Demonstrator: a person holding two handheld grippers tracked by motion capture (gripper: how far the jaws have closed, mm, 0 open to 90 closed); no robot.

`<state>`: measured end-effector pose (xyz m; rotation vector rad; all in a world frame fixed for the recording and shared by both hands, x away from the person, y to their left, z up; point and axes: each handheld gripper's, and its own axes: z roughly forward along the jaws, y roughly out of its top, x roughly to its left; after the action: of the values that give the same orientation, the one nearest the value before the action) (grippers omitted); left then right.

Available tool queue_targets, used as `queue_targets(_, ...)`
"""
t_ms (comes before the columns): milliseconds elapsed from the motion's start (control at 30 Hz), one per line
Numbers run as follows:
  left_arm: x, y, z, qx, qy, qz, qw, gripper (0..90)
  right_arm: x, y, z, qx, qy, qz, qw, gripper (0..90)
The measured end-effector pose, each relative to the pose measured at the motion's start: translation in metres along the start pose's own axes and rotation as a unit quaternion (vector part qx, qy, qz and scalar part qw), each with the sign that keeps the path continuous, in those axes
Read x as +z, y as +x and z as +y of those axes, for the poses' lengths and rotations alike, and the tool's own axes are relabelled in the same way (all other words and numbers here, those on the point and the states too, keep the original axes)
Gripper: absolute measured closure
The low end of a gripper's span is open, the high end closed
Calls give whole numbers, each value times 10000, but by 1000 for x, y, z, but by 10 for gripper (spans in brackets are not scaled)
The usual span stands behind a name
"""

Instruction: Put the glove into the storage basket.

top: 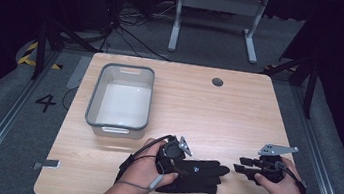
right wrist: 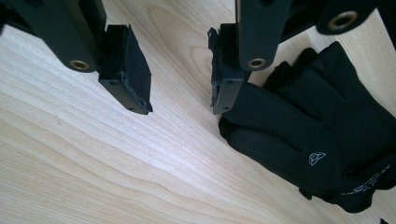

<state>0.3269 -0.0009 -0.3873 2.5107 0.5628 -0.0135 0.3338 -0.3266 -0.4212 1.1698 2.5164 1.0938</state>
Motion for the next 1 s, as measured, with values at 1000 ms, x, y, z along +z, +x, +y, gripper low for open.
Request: queue_targets(1000,54,2,7,414,390,-117,9983,364,8,0,-3,24,37,140,9999,540)
